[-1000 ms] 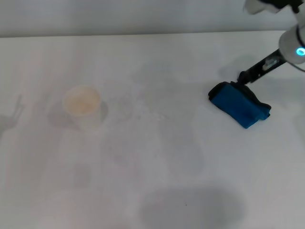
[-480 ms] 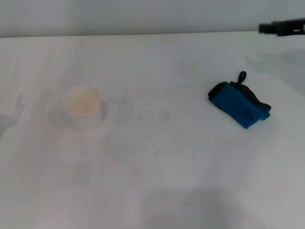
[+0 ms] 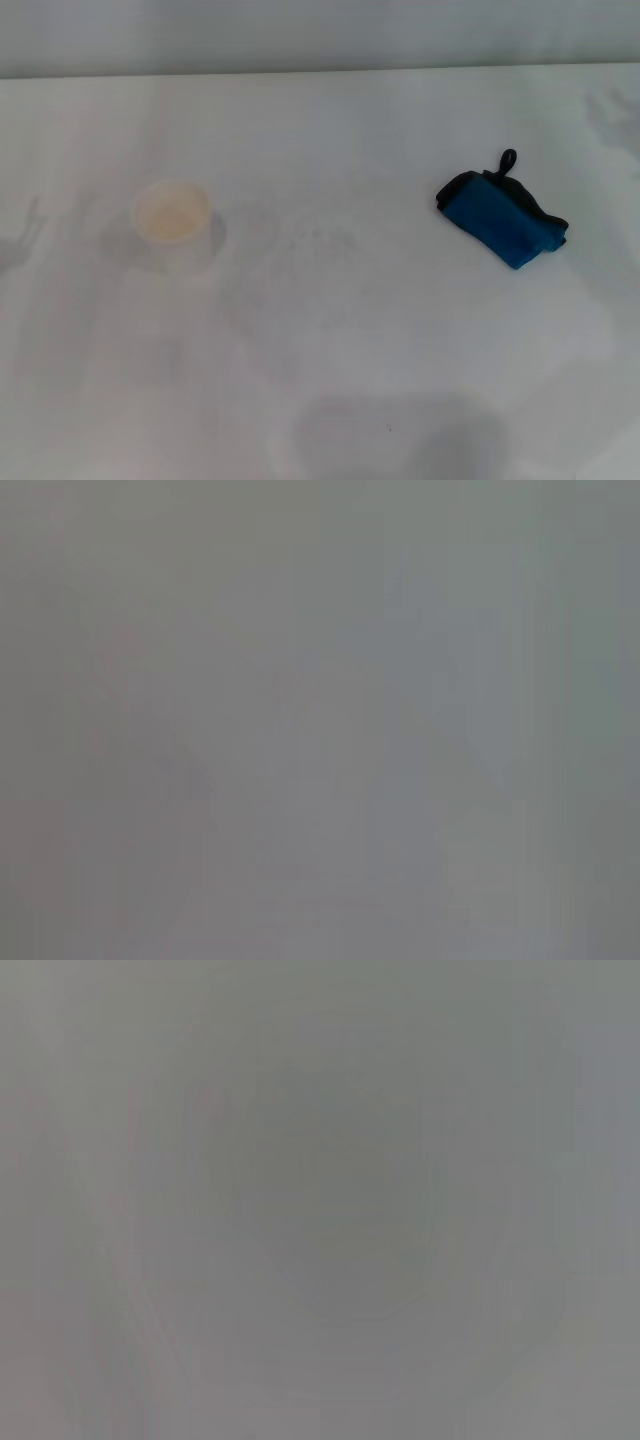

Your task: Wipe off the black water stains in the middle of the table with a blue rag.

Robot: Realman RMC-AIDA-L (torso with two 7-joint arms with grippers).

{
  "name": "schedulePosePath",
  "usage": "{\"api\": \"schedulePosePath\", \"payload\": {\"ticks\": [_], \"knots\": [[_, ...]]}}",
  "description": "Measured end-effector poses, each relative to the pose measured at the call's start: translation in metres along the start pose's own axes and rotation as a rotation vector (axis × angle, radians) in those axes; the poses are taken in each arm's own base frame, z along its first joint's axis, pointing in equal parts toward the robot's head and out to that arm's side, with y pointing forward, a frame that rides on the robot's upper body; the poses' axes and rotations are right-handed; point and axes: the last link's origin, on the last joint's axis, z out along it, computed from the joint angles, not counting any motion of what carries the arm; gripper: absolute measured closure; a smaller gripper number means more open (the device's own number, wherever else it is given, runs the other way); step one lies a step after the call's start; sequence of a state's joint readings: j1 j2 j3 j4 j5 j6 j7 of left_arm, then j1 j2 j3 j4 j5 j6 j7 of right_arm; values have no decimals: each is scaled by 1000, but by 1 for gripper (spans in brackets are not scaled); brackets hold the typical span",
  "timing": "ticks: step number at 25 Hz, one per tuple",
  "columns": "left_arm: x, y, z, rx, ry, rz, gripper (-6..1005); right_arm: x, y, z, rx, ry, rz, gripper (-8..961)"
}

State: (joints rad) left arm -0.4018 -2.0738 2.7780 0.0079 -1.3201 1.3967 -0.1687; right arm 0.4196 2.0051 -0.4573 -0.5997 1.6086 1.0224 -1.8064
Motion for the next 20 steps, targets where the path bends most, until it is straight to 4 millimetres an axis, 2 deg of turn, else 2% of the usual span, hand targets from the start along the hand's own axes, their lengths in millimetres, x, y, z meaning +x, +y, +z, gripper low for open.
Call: {"api": "schedulePosePath", "payload": {"ticks": [4, 10, 14, 20], "knots": [[-3, -3, 1, 17, -20, -2, 111, 19, 1, -10, 61, -127, -99, 520], [-3, -4, 4, 40, -26, -43, 111, 43, 18, -26, 144, -271, -270, 519], [-5, -6, 6, 63, -40, -115, 112, 50, 21, -30, 185, -299, -255, 522], [-6, -9, 8, 77, -42, -125, 111, 59, 20, -31, 213, -262, -232, 526]]}}
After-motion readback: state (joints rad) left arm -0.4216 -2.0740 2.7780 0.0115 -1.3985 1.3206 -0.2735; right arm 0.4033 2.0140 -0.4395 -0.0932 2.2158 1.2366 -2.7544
